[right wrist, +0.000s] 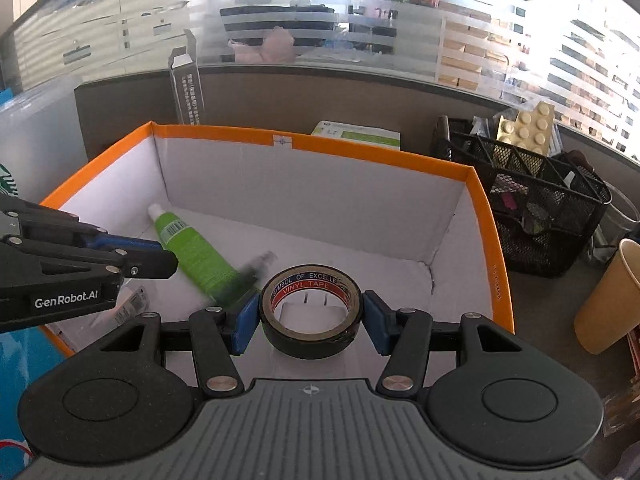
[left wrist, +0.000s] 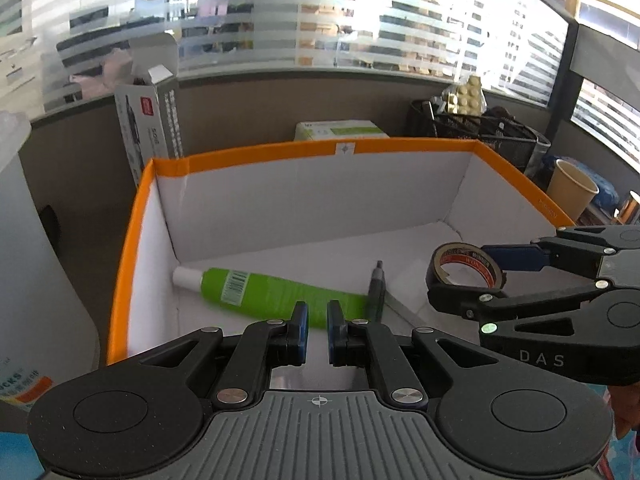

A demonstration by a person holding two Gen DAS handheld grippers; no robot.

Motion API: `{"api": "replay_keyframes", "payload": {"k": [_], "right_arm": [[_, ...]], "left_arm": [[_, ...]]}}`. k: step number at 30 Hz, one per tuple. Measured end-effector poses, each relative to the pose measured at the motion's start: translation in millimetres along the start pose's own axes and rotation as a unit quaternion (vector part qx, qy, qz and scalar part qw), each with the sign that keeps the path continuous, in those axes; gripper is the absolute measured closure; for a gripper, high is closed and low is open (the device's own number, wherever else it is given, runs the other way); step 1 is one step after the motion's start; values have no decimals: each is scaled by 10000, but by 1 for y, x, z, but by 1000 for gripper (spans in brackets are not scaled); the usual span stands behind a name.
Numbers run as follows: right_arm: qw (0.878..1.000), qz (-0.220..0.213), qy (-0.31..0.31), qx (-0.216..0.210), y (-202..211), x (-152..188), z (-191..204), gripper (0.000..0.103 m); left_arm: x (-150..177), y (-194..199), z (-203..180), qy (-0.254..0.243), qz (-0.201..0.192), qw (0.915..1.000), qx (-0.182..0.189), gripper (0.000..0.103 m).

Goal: Organize rigid objects
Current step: 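Open the left tool dropping the marker while the right drops the tape roll into the box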

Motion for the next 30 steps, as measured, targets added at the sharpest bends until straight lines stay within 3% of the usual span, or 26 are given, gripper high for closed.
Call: {"api": "replay_keyframes", "payload": {"k": [11,13,20,23,25,27,30], "right_arm": [[9996,179,-160,-136,-3,2,-1,50],[9996,188,-178,-129,-3,2,-1,48],[9995,199,-206,-94,-2,3,-1,40],[9997,115,-196,-33,3,1,-1,40],[9998,6,-172,26,11,-3,-2,40],[9998,-98,-187,55,20,-7,-5,39],[9994,-244,-220,108,33,-13,-8,39]], "left_arm": [[3,-4,-1,36,80,10000,-15,95],[3,-4,-1,36,76,10000,-41,89],[3,3,-5,-43,45,9999,-137,85],[2,13,-9,-96,-14,9998,-155,79],[1,21,-12,-142,-92,9996,-211,65],[-1,29,-16,-199,-193,9993,-261,57],[-4,41,-23,-269,-306,9988,-283,56]]}}
Point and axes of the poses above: each gripper's, at about its wrist camera, not at the fingertips, and y roughly against the way its jaws point, z to its left, x to its underside, the point moved 8 cm from there along -y, roughly the way its jaws point, and after that the axes turned 14 degrees about x, right-handed, at the moved point
